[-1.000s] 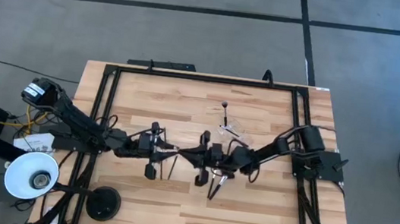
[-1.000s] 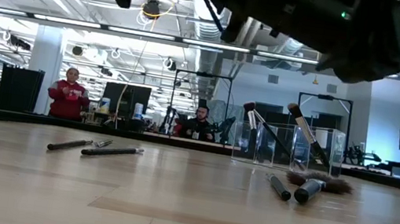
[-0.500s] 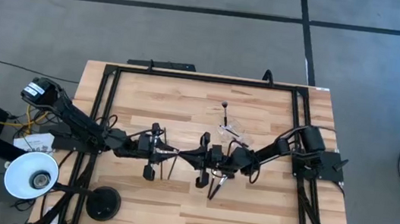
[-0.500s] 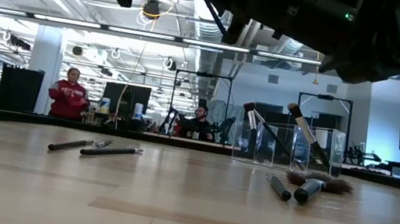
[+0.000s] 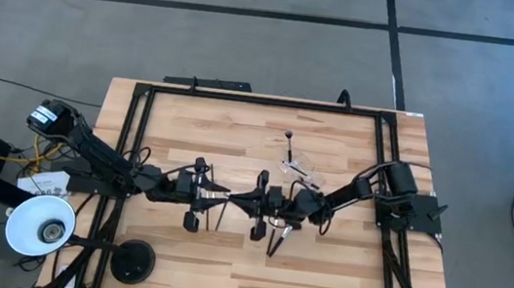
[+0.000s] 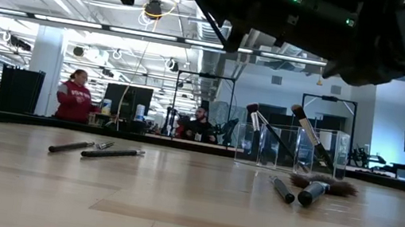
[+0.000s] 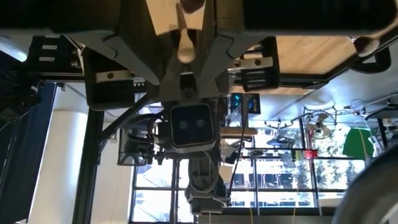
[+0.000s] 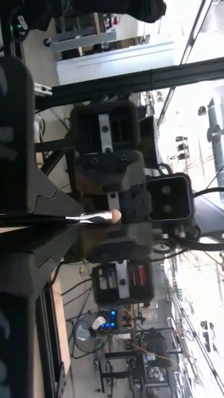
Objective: Put items in baskets/containers
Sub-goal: Put the eyeshadow brush into the transparent organizer
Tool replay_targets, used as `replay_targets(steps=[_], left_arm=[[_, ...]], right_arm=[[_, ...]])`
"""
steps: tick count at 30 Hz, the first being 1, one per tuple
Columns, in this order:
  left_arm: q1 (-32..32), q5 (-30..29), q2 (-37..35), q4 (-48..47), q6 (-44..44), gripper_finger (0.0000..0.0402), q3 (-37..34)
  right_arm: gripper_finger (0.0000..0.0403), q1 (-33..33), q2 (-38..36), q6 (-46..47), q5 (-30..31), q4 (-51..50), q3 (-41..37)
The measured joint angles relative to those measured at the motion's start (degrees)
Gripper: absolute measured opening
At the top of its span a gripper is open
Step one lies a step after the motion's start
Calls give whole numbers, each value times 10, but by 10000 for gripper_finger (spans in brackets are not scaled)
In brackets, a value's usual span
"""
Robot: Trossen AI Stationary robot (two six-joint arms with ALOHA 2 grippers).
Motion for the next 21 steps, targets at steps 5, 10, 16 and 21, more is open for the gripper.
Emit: replay_targets(steps=[5,10,16,21], left_arm=[[0,-1,0,0,0,100,0],[0,-1,0,0,0,99,0],[0,-2,0,-3,0,93,-1],[-1,-2,0,-2,0,79,-1]], right_arm=[[6,-5,0,0,-2,3,6],[7,-4,0,-1,-4,-8,27],[7,-4,-1,-5,-4,-48,46],[7,-4,-2,-7,-4,-48,47]])
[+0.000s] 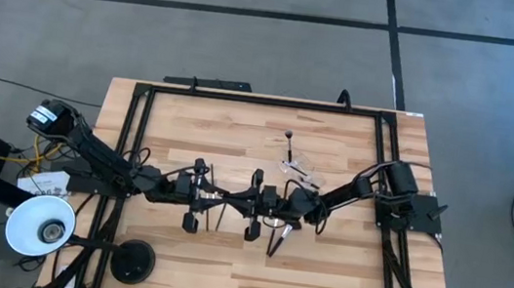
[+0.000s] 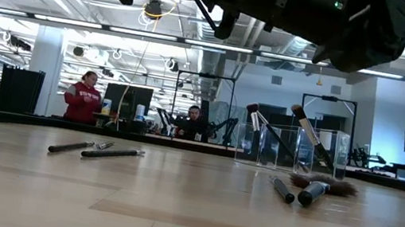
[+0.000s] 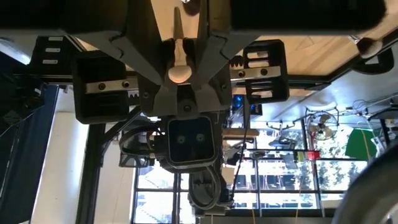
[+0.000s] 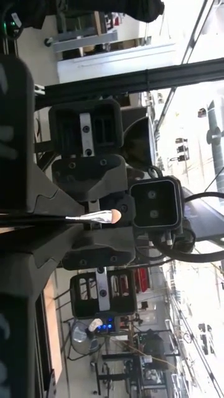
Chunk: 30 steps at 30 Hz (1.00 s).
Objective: Put items in baskets/containers
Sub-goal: Put the eyeshadow brush into the transparent organizer
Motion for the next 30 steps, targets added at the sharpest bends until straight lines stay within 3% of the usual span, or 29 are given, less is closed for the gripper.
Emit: replay_targets(steps=[30], left_arm=[[1,31,1,24,-6,83,0]], right_arm=[[8,8,1,-29,-2,23,1]])
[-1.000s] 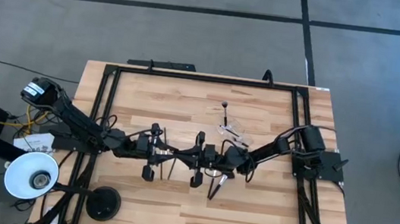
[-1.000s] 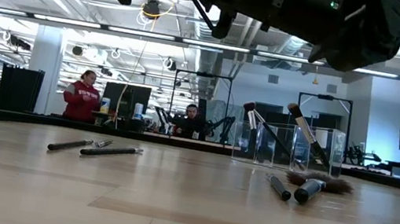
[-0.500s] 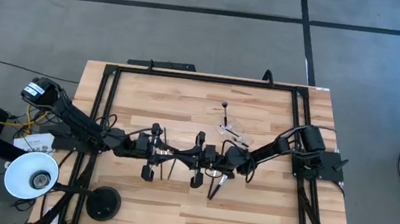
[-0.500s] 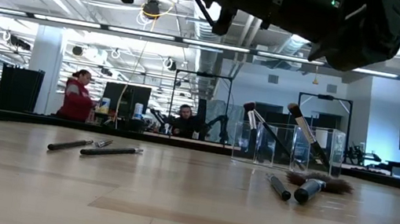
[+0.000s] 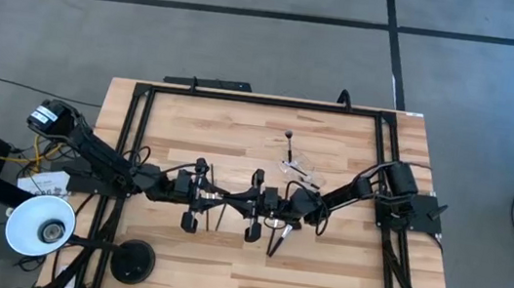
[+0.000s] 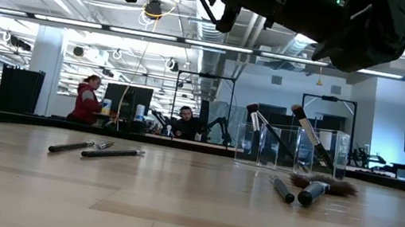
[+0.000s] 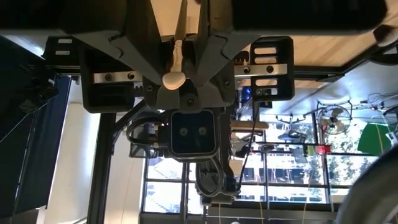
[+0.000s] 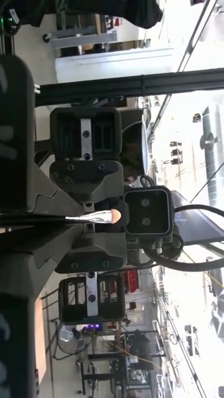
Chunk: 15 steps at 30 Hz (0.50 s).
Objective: Put items in baskets/containers
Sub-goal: Put the eyeshadow brush into the transparent organizer
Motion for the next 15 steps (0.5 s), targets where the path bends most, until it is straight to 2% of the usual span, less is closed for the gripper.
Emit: replay_targets(steps=[15], left_arm=[[-10,4,-1,13,4,85,1]], right_arm=[[8,5,1,-14,2,3,-1]])
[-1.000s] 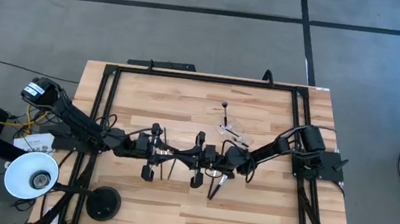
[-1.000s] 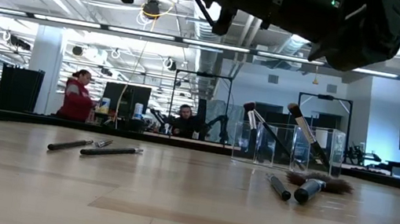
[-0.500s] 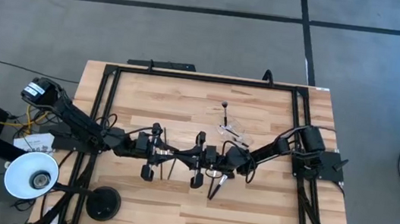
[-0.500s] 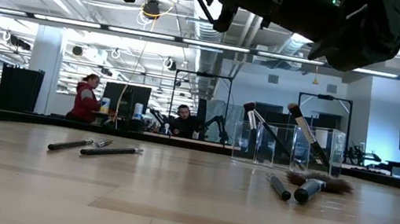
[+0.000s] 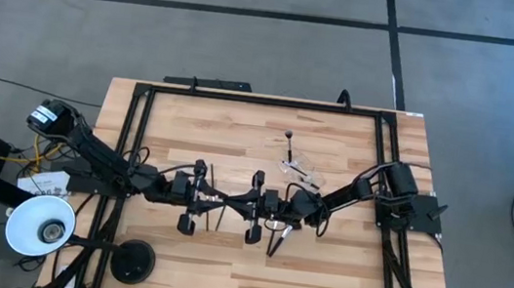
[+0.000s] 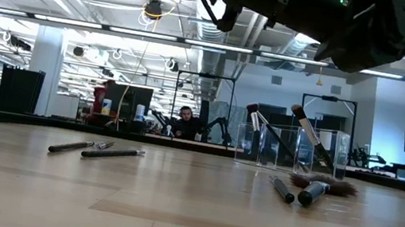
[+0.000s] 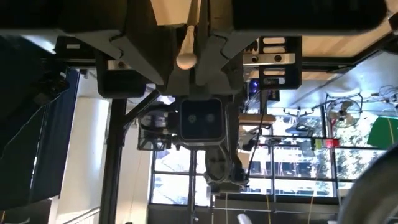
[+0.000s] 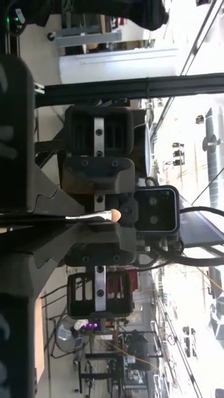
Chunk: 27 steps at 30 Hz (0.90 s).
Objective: Put items in baskets/containers
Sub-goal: Put the eyeshadow brush into the transparent organizer
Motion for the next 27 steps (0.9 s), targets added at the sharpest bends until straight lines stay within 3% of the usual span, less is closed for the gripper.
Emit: replay_targets(steps=[12,15,22,27], left_arm=[[-1,-1,0,-4,20,141,0],[-1,-3,0,-5,21,121,0],[0,-8,0,-5,20,19,0],[0,-31,0,-5,17,23,0]], right_arm=[[8,-1,0,0,1,3,0],[8,-1,0,0,1,3,0],[9,0,0,0,-4,3,0],[30,-1,0,0,5,4,0]])
